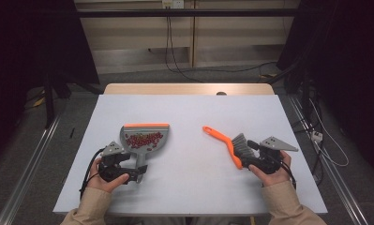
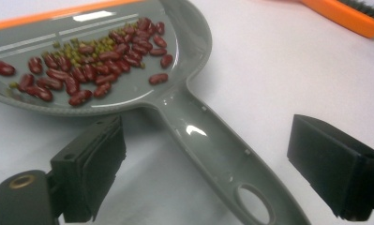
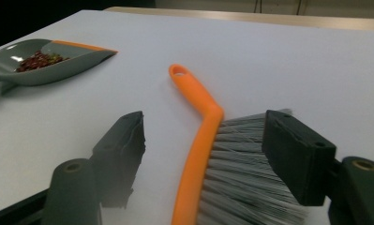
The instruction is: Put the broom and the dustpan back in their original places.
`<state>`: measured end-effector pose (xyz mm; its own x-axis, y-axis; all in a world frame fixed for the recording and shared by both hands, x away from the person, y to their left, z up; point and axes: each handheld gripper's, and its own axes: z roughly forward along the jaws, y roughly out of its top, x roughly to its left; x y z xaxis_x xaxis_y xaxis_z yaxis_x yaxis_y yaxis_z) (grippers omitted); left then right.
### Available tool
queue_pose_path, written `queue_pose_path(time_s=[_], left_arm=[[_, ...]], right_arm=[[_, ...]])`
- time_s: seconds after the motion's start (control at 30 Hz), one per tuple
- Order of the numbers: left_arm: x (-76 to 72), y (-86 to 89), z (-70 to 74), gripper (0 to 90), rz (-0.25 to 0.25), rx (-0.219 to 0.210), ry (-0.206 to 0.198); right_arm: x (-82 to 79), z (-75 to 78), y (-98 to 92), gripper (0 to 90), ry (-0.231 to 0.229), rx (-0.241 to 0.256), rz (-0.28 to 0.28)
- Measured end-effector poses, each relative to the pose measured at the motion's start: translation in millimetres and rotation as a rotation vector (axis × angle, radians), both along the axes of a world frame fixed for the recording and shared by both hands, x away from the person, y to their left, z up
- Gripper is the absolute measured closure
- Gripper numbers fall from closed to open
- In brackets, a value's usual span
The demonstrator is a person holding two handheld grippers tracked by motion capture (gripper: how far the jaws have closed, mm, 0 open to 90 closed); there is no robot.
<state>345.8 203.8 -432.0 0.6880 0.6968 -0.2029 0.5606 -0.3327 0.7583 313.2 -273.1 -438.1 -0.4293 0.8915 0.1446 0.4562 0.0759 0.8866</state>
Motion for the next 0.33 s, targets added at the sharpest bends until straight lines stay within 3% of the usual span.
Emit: queue_pose_path(time_s=[0.2,0.33], left_arm=[[-1.1,10.6,-1.4,7.9,0.000,-0.020,-0.022],[-0.8,9.6,-0.3,7.7,-0.010,-0.028,-0.041]], right_arm=[[-12.9,-3.6,1.6,22.2,-0.010,-0.042,0.062],[-14.8,-6.2,1.8,21.5,-0.002,-0.049,0.072]])
